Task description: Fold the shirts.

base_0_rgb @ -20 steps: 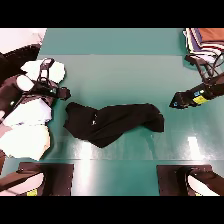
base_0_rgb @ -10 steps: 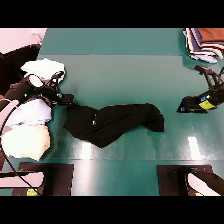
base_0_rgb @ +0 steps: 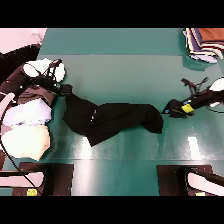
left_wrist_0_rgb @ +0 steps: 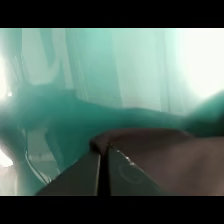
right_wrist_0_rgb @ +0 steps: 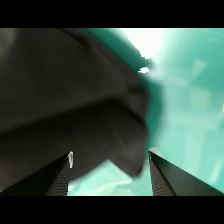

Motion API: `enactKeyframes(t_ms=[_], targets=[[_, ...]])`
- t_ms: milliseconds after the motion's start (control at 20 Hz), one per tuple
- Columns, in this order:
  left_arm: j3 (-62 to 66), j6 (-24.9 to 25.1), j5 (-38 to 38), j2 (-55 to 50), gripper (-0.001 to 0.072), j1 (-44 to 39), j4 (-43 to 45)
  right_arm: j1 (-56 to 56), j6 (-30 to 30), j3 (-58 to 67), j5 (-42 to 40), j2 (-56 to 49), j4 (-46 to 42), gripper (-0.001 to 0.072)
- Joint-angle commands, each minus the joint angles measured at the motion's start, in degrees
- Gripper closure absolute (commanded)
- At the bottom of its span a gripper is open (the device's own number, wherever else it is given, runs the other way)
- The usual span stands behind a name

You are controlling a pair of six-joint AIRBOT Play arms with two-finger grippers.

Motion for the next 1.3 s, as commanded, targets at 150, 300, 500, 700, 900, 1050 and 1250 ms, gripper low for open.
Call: enactKeyframes(t_ms=[150, 300, 500, 700, 900, 1050, 1250], targets=[[2.14, 0.07, -0.74, -0.04, 0.0683, 0.02, 0.02, 3.43, -2.29, 3.69, -4.94, -5.38, 6.58, 0.0153], [2.14, 0.07, 0.26, -0.04, 0.0683, 0.02, -0.02, 2.93, -2.75, 10.34, -3.72, -5.38, 6.51, 0.0153], [2.14, 0.07, 0.22, -0.04, 0.0683, 0.02, 0.02, 5.29, -5.7, 16.26, 5.6, -10.34, 3.34, 0.0154], [2.14, 0.09, 0.28, -0.04, 0.0683, 0.02, 0.02, 9.75, -8.07, 18.14, 7.72, -11.54, -6.14, 0.0156], [2.14, 0.07, 0.76, -0.04, 0.0683, 0.02, 0.0, 11.63, -8.63, 17.7, 6.73, -11.56, -9.81, 0.0156], [2.14, 0.07, 0.76, -0.04, 0.0683, 0.02, -0.04, 13.38, -8.63, 15.13, 2.34, -11.56, -9.49, 0.0155], [2.14, 0.04, 0.79, -0.04, 0.0683, 0.02, -0.17, 15.41, -8.41, 11.67, -2.34, -11.58, -9.01, 0.0175]])
